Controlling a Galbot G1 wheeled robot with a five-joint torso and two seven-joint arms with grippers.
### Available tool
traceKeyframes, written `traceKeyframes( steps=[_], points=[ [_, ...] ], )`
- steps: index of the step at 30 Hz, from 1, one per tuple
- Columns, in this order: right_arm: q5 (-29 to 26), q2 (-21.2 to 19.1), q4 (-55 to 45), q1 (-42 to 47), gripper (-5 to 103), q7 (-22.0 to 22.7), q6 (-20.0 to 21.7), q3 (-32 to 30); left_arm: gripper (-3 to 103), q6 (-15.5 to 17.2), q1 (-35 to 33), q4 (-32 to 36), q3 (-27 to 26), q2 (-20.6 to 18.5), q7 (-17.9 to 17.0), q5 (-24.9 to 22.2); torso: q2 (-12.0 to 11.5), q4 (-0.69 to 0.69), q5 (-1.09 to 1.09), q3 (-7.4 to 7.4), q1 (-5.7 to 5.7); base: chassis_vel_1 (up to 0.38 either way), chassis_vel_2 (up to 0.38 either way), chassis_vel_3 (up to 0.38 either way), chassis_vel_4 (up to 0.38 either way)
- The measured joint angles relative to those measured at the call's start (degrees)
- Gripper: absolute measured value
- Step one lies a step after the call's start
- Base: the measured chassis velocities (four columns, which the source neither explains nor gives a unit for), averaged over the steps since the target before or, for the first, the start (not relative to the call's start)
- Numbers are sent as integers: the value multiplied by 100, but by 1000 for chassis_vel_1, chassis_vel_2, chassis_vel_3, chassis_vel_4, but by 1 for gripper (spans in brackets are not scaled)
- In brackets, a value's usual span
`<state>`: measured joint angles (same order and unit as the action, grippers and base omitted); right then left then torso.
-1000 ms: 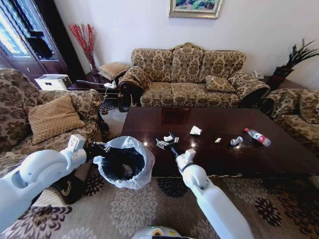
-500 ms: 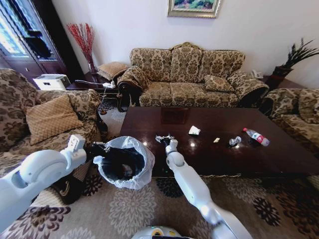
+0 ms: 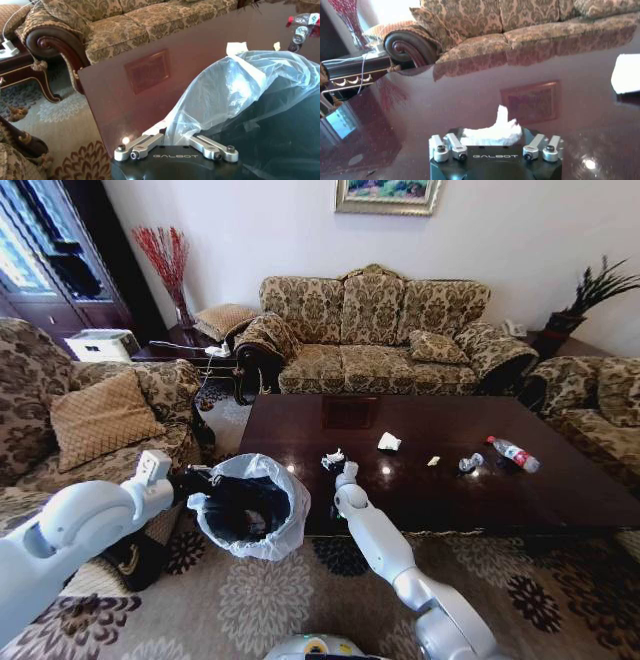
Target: Move to the front of the table and place the trash on the table into the trash bin.
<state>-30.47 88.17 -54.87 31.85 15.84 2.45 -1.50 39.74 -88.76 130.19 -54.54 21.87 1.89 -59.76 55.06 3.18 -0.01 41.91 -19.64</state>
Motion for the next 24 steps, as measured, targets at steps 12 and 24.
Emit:
traceKeyframes(
  steps=[12,24],
  points=[
    [-207,18,123,-38,36,-99,43,-11,0,0,0,0,0,0,0,0,0,0,0,0,0,0,0,0,0],
    [-318,-141,-158,32,1,-119,61,-36,0,0,0,0,0,0,0,0,0,-1,0,0,0,0,0,0,0]
  ],
)
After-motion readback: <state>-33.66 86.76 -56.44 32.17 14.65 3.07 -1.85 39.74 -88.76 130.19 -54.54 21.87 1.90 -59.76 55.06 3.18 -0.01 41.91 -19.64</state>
